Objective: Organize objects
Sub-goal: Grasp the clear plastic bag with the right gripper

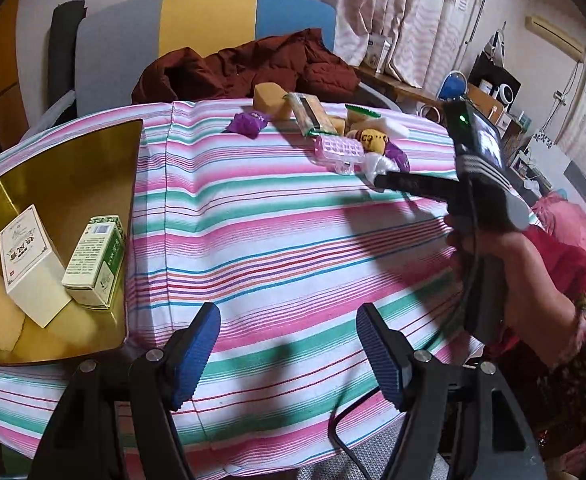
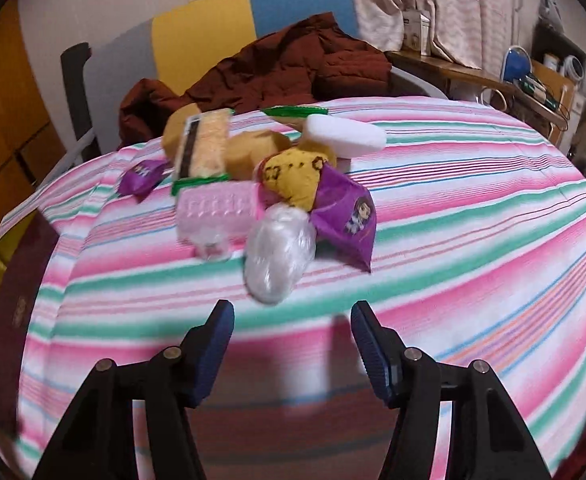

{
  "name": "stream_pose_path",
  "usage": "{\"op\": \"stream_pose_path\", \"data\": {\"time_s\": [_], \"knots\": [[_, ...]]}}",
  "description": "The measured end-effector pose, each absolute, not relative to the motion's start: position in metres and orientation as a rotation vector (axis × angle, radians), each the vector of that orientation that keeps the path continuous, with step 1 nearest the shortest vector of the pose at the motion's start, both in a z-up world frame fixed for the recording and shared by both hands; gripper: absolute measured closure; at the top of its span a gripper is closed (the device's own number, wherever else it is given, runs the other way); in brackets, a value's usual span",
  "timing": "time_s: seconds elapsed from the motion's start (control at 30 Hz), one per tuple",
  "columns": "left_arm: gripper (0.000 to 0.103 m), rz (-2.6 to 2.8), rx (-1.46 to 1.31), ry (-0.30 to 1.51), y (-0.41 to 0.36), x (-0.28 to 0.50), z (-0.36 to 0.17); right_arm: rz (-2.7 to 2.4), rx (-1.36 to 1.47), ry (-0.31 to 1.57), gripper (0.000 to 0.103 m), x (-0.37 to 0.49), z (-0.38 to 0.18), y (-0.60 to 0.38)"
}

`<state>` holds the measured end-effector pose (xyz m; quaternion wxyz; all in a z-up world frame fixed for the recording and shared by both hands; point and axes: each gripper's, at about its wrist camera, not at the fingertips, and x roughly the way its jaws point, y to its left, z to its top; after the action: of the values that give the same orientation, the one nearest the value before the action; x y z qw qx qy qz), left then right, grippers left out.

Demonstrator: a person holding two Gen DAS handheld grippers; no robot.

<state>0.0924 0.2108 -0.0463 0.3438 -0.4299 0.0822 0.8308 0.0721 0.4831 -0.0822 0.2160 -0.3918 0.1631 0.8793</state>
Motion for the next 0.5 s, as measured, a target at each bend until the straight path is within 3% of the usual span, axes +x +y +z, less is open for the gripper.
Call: {"op": "stream_pose_path", "data": {"time_s": [0.23, 0.37, 0.5], "knots": [[0.031, 2.16, -1.145, 0.243, 0.221, 0.085, -0.051, 2.432, -1.062, 0.515, 0.049, 0.044, -0.09, 0.502], [0.031, 2.153, -1.155, 0.251, 0.233, 0.078, -0.053, 2.464, -1.051, 0.483, 0.069, 0.04, -0.091, 0.498], [0.031, 2.148, -1.167, 0.241, 0.248, 0.065, -0.051, 2.467, -1.024, 0.453, 0.07, 0.047, -0.09, 0.492]]}}
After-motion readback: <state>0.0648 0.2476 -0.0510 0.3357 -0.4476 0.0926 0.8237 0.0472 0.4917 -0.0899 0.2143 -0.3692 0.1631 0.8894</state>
